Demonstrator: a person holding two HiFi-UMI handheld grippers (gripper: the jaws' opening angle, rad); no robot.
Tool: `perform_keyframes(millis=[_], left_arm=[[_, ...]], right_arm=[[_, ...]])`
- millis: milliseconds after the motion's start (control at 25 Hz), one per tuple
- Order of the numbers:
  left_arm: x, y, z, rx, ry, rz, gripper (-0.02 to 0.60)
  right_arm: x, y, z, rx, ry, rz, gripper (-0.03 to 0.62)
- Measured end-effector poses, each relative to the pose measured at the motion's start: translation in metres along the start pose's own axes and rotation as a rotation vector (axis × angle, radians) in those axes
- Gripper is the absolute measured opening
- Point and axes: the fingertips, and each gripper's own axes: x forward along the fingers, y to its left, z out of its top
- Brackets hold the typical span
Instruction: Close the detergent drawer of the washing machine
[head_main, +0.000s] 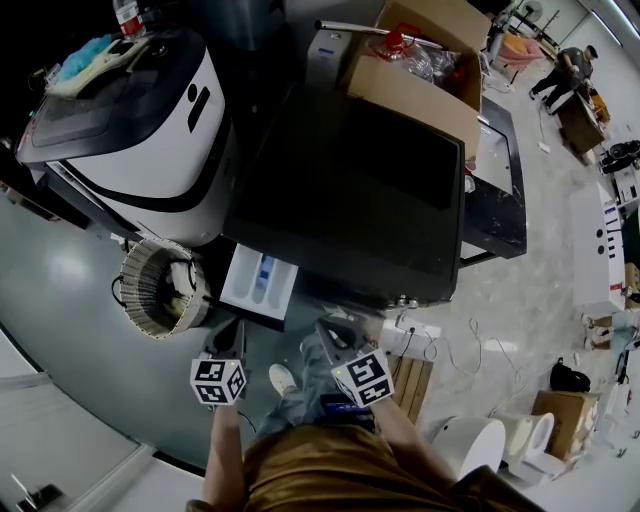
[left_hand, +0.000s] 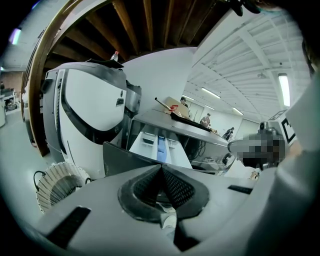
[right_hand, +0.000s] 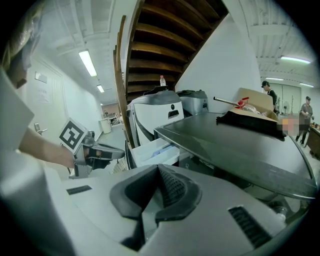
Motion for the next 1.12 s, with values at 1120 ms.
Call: perform_keyframes(millis=[1120], left_arm=[[0.0053, 0.0017, 0.0036, 0.004, 0.009, -0.008, 0.025]], right_arm=[[0.0050, -0.0078, 0.0019, 0.008, -0.020, -0.018, 0.012]])
